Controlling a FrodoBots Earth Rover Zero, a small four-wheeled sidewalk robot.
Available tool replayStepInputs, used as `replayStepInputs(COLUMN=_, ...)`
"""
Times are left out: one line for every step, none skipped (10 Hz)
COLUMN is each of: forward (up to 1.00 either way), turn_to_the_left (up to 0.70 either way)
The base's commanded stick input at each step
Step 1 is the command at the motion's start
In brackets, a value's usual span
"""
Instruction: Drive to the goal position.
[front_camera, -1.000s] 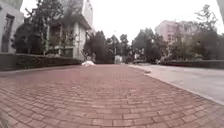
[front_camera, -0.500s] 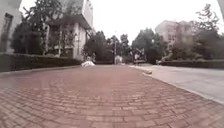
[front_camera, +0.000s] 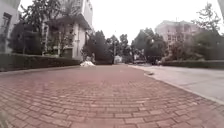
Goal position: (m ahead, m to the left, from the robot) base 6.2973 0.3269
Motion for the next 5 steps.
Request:
replayStepInputs(forward=0.70, turn_to_the_left=0.00)
replayStepInputs(forward=0.70, turn_to_the_left=0.00)
replayStepInputs(forward=0.70, turn_to_the_left=0.00)
replayStepInputs(forward=0.70, turn_to_the_left=0.00)
replayStepInputs(forward=0.70, turn_to_the_left=0.00)
